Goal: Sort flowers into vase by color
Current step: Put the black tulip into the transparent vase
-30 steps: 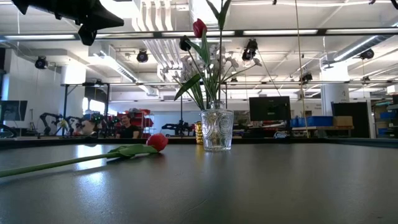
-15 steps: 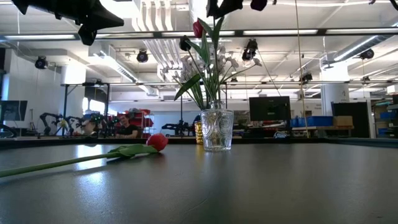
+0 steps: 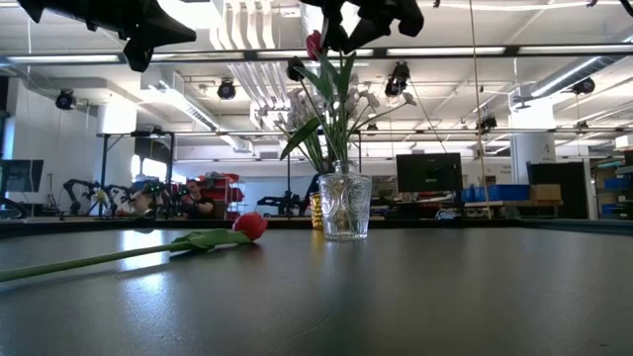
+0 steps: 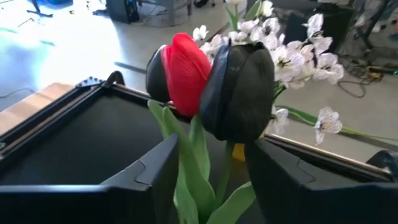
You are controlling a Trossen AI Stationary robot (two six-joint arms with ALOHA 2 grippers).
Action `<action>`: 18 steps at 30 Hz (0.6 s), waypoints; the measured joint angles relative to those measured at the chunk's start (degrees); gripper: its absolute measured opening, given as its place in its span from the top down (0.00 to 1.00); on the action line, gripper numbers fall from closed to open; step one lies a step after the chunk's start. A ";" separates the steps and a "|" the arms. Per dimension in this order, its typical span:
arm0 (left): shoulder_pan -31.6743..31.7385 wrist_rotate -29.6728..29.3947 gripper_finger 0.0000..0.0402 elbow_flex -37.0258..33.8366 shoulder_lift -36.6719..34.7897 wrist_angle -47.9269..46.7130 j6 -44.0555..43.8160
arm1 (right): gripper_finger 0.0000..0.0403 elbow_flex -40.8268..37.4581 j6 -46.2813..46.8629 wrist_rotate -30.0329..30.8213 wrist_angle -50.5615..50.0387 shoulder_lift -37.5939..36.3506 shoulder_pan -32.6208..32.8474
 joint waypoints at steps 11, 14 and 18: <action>0.00 0.00 1.00 0.00 -0.02 -0.16 0.21 | 0.35 4.22 1.04 -8.46 -3.10 -0.46 -0.48; -0.02 0.00 1.00 0.00 -0.02 -0.19 0.23 | 0.33 6.86 0.48 -10.06 -6.49 -0.48 -0.48; -0.07 0.01 1.00 0.00 -0.02 -0.18 0.23 | 0.32 10.74 0.48 -11.26 -11.95 -0.55 -0.48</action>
